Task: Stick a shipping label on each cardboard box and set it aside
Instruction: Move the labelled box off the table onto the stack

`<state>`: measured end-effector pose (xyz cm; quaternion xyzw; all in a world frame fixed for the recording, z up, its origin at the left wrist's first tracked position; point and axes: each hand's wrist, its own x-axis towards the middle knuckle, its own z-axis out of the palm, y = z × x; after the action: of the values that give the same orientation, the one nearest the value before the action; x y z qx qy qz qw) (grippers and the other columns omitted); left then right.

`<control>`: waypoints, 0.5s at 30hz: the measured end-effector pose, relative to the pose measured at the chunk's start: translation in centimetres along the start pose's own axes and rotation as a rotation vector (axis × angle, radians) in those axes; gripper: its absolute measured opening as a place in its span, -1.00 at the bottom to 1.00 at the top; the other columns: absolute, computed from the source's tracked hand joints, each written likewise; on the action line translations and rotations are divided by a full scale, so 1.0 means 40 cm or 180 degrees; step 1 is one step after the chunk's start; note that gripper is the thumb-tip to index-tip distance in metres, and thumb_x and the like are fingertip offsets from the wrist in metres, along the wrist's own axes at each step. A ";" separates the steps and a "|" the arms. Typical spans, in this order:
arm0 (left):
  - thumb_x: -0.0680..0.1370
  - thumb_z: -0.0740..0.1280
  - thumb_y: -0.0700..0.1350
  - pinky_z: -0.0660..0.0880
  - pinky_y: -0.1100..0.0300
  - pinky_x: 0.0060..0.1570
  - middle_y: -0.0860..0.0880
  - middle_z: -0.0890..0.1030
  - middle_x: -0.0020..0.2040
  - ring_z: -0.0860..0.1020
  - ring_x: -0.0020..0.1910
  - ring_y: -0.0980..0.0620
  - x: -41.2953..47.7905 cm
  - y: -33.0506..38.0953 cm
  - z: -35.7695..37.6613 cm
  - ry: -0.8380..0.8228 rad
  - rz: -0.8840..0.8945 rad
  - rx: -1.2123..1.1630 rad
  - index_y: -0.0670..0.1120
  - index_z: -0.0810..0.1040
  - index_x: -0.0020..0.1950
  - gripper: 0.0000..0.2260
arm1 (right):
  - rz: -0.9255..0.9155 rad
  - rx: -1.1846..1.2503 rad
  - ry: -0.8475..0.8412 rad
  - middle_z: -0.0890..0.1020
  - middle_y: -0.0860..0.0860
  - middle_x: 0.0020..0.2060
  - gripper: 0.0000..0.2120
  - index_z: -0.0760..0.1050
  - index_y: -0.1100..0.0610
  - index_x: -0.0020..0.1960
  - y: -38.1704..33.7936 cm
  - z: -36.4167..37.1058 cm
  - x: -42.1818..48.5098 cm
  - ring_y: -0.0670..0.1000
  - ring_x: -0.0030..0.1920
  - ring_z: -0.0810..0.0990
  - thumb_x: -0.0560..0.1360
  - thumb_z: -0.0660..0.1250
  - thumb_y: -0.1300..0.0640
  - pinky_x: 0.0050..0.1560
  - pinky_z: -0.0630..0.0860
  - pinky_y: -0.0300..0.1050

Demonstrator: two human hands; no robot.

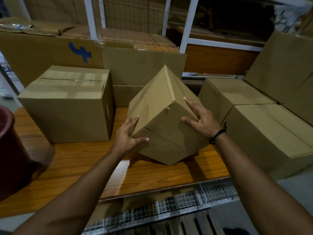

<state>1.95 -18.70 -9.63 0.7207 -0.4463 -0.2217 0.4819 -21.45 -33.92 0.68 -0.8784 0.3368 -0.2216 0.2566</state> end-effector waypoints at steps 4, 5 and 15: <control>0.21 0.45 0.35 0.45 -0.16 0.30 0.07 0.41 0.43 0.37 0.41 0.06 0.017 0.026 -0.017 0.0473 0.0390 -0.0170 0.07 0.44 0.41 -0.19 | 0.0307 0.0432 0.0057 0.29 0.07 0.47 -0.35 0.06 -0.31 0.44 -0.004 -0.030 0.017 0.13 0.37 0.38 0.44 0.27 -0.30 0.28 0.42 0.26; 0.25 0.44 0.33 0.50 -0.11 0.26 0.05 0.47 0.39 0.42 0.37 0.07 0.025 0.046 -0.027 0.0637 0.0534 -0.0195 0.04 0.48 0.38 -0.24 | 0.0388 0.0624 0.0135 0.33 0.08 0.44 -0.37 0.09 -0.27 0.47 -0.005 -0.043 0.023 0.12 0.32 0.43 0.47 0.24 -0.26 0.23 0.46 0.22; 0.39 0.52 0.10 0.41 0.06 0.34 -0.08 -0.06 0.60 0.13 0.52 0.17 0.077 0.124 -0.050 0.0998 0.1323 -0.0275 0.15 0.20 0.54 -0.20 | 0.0880 0.0440 0.0704 0.47 -0.04 0.30 -0.50 0.26 -0.06 0.47 -0.028 -0.105 0.092 0.02 0.28 0.41 0.60 0.06 -0.23 0.18 0.37 0.03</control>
<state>2.89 -21.03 -3.99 0.6178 -0.4948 -0.0224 0.6108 -20.81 -37.05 5.40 -0.7744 0.4644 -0.3021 0.3058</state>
